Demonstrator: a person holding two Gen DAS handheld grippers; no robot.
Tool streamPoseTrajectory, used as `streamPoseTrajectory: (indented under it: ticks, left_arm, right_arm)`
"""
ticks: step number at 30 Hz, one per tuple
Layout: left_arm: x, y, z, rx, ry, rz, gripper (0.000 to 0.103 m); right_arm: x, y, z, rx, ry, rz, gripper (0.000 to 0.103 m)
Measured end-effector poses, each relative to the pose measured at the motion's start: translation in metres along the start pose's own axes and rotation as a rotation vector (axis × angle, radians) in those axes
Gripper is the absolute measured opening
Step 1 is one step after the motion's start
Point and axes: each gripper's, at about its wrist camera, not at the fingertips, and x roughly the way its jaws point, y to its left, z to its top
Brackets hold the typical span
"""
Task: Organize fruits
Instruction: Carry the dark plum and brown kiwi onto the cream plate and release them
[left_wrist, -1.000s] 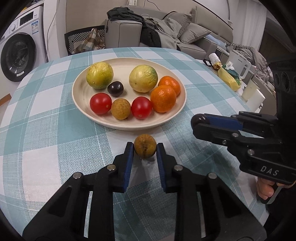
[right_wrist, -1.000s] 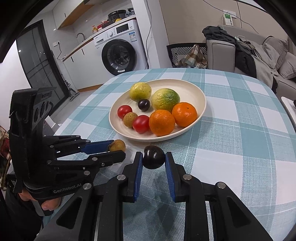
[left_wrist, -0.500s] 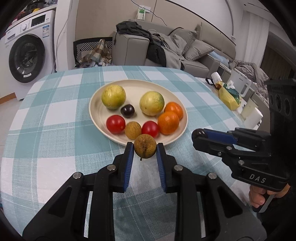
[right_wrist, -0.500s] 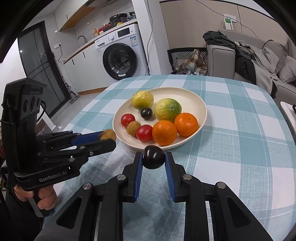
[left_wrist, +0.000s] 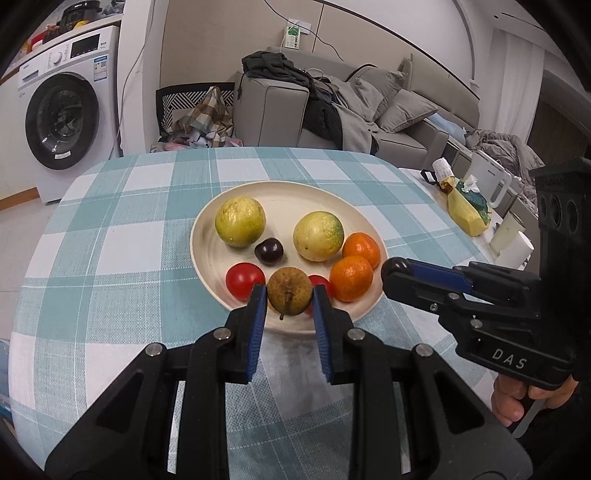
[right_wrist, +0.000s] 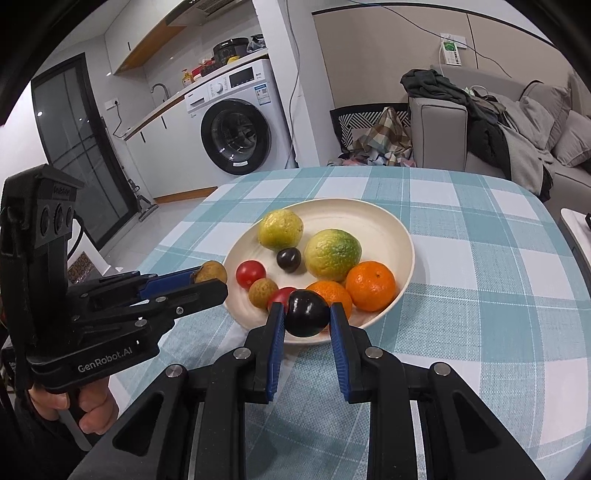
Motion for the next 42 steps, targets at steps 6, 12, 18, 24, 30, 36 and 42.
streamPoseTrajectory:
  ticks: [6,12,18,24,30,36,42]
  left_arm:
    - [0.013,-0.002,0.008,0.009,-0.004,0.021,0.022]
    - [0.025,0.000,0.013,0.004,-0.005,0.040,0.022]
    - [0.039,0.010,0.015,-0.019,0.006,0.053,0.022]
    - [0.047,0.016,0.018,-0.023,0.010,0.050,0.022]
    - [0.047,0.011,0.018,0.000,0.002,0.055,0.022]
    - [0.041,0.003,0.018,0.014,-0.001,0.060,0.023]
    - [0.028,0.006,0.015,-0.007,-0.016,0.077,0.046]
  right_arm:
    - [0.007,-0.001,0.006,0.008,-0.006,-0.007,0.025]
    - [0.017,0.001,0.011,0.006,-0.005,-0.005,0.025]
    - [0.027,0.002,0.014,0.017,0.005,-0.010,0.025]
    - [0.032,0.002,0.018,0.014,0.002,-0.016,0.025]
    - [0.031,0.002,0.018,0.011,0.007,-0.021,0.027]
    - [0.026,0.005,0.016,-0.014,0.000,-0.042,0.039]
    - [0.017,0.004,0.014,-0.019,-0.020,-0.069,0.049]
